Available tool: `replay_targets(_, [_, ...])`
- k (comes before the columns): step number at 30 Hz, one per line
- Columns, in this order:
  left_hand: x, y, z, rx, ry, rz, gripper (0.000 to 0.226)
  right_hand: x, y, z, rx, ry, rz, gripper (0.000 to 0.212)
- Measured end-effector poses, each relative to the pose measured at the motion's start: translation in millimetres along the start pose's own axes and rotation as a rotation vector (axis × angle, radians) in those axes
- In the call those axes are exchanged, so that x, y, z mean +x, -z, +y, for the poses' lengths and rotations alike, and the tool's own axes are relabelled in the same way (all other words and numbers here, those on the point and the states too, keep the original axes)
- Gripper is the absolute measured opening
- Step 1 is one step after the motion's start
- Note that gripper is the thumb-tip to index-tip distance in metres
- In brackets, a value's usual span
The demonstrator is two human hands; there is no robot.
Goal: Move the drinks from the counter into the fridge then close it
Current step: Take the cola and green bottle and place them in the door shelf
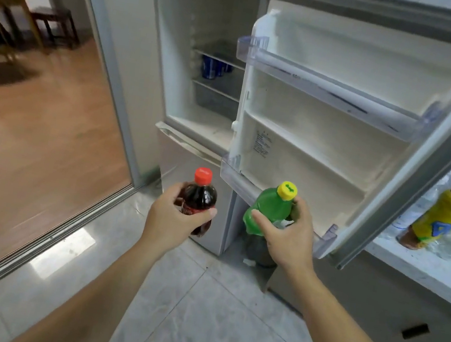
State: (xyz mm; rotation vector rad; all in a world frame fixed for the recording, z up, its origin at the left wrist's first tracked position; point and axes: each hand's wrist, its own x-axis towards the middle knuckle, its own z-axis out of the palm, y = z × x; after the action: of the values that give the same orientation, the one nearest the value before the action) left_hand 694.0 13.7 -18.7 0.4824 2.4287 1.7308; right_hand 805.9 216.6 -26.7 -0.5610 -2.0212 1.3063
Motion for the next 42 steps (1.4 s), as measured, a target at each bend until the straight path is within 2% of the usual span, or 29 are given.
replay_targets(7, [100, -16, 25, 0.012, -0.087, -0.092, 0.057, 85, -27, 7, 0.063, 0.000, 0.156, 0.067])
replay_targets(15, [192, -61, 28, 0.067, -0.157, -0.210, 0.063, 133, -45, 32, -0.042, -0.111, 0.178, 0.064])
replay_targets(21, [248, -91, 14, 0.267, -0.220, -0.348, 0.071, 154, -62, 50, -0.171, -0.253, 0.145, 0.064])
replay_targets(28, [289, -106, -13, 0.525, -0.420, -0.624, 0.042, 176, -87, 59, -0.408, -0.466, 0.037, 0.077])
replay_targets(32, [300, -109, -34, 0.459, -0.435, -0.714, 0.043, 182, -100, 61, -0.511, -0.545, 0.017, 0.079])
replay_targets(34, [301, -108, -41, 0.365, -0.447, -0.733, 0.051, 183, -106, 59, -0.562, -0.565, -0.012, 0.076])
replay_targets(38, [302, -106, -50, 0.285, -0.476, -0.689, 0.077, 186, -115, 54, -0.580, -0.589, -0.016, 0.065])
replay_targets(42, [298, -103, -57, 0.172, -0.466, -0.660, 0.074, 184, -117, 51, -0.573, -0.629, 0.008, 0.068])
